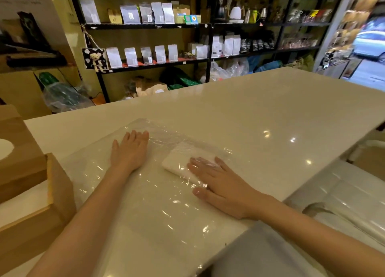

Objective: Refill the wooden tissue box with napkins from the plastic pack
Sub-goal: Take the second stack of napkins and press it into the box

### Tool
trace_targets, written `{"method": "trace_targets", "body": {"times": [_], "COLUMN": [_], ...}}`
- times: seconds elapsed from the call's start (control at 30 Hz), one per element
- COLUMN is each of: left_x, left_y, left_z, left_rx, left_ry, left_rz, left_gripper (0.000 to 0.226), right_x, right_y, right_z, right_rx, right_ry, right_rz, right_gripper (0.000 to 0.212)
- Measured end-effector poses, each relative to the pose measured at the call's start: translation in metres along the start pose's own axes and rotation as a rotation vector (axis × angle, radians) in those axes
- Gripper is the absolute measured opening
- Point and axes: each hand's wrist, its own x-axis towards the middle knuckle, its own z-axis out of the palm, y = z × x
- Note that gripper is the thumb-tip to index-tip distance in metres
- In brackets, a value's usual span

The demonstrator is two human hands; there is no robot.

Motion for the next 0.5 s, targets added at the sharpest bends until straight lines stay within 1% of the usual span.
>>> {"method": "trace_targets", "body": {"times": [0.07, 0.1, 0.17, 0.23, 0.33, 0.4, 0.5], "left_x": [0.001, 0.001, 0.001, 0.001, 0.0, -0.001, -0.003], "left_y": [0.0, 0.0, 0.001, 0.002, 0.002, 0.002, 0.002], "left_z": [0.002, 0.003, 0.004, 0.004, 0.004, 0.004, 0.004], "left_rx": [0.041, 0.061, 0.098, 0.124, 0.105, 0.08, 0.048], "left_ry": [0.002, 0.01, 0.012, 0.001, 0.005, 0.01, -0.006], "left_rz": [-0.004, -0.016, -0.041, -0.047, -0.041, -0.04, -0.05], "left_gripper": [0.054, 0.059, 0.072, 0.076, 0.076, 0.075, 0.074], "right_x": [-0.019, -0.028, -0.046, -0.065, -0.089, -0.1, -0.115], "right_y": [0.0, 0.0, 0.003, 0.005, 0.006, 0.005, 0.005], "right_z": [0.0, 0.0, 0.0, -0.001, 0.0, 0.004, 0.013], "right_rx": [-0.011, -0.003, 0.028, 0.062, 0.104, 0.094, 0.049], "right_ry": [-0.028, -0.033, -0.038, -0.024, -0.003, 0.072, 0.298], "right_rz": [0.022, 0.031, 0.038, 0.013, -0.011, -0.003, 0.004], "right_gripper": [0.08, 0.079, 0.072, 0.068, 0.078, 0.078, 0.065]}}
